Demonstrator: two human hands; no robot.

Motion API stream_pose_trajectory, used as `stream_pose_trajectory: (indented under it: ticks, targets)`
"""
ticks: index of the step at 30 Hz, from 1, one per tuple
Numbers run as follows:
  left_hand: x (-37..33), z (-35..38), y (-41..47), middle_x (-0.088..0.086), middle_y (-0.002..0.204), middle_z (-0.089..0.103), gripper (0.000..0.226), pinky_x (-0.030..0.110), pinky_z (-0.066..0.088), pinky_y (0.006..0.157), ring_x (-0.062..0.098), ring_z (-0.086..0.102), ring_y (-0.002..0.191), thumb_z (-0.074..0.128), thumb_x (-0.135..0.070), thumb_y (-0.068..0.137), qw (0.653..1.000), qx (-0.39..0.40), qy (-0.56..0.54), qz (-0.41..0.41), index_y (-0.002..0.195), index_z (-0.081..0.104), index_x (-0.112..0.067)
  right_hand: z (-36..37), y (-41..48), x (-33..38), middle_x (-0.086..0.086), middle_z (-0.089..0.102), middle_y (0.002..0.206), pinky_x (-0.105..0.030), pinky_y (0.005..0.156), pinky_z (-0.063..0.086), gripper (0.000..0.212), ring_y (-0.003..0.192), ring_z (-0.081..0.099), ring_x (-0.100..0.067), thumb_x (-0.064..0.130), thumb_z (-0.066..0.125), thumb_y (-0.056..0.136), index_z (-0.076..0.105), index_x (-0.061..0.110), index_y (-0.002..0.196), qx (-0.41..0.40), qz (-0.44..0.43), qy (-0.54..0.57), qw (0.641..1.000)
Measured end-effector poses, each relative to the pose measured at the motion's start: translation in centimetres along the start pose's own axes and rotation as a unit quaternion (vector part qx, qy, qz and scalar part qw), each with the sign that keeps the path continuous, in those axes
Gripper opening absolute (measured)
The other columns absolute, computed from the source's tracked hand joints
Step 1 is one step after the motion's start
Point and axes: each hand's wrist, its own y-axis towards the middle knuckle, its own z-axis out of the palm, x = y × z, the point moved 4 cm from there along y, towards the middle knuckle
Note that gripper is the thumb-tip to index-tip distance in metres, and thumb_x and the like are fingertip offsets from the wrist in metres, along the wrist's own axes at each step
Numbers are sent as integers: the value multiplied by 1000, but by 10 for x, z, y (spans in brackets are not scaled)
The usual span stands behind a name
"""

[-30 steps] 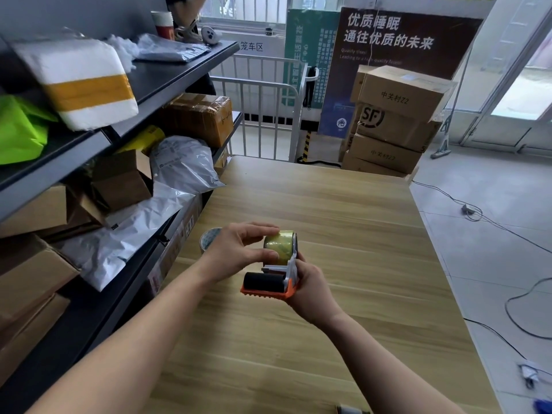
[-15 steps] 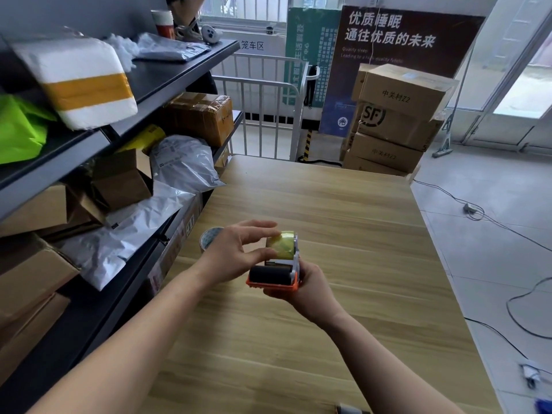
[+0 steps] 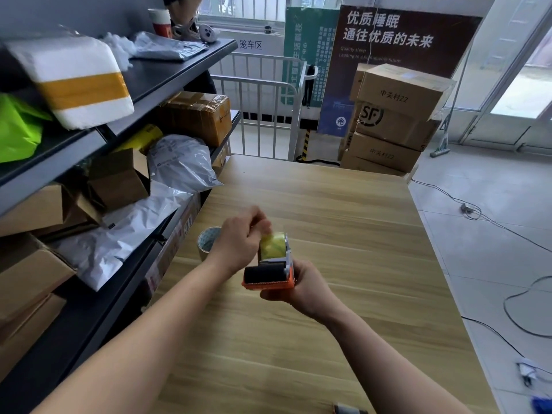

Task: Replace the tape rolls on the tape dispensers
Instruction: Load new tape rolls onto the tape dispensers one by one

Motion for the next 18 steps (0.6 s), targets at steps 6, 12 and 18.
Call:
stream_pose_trajectory:
  ticks: [6,12,18]
  targets:
    - [13,-1,4,-4,69,69,16,6,42,54,-5,62,59,55,-15,94,989,-9,-114,-89,78,56,-18,1,-8,3,3,73,97,-26,77,57,42,91,69,-11,-6,79,70,70,19,102,37,-2,-3,999]
    - [32,2,5,0,65,71,15,25,44,60,15,61,65,54,-15,94,937,18,-295,-187,80,57,-13,5,-7,5,-11,73,98,-36,82,58,43,96,70,-23,-10,78,69,69,8,107,77,32,59,995]
    - [44,15,-6,7,95,64,74,34,46,79,22,59,92,35,-76,76,869,173,-400,-235,96,66,-12,6,-4,7,-24,67,101,-56,92,48,41,102,63,-41,-3,74,68,64,-3,108,104,30,150,983]
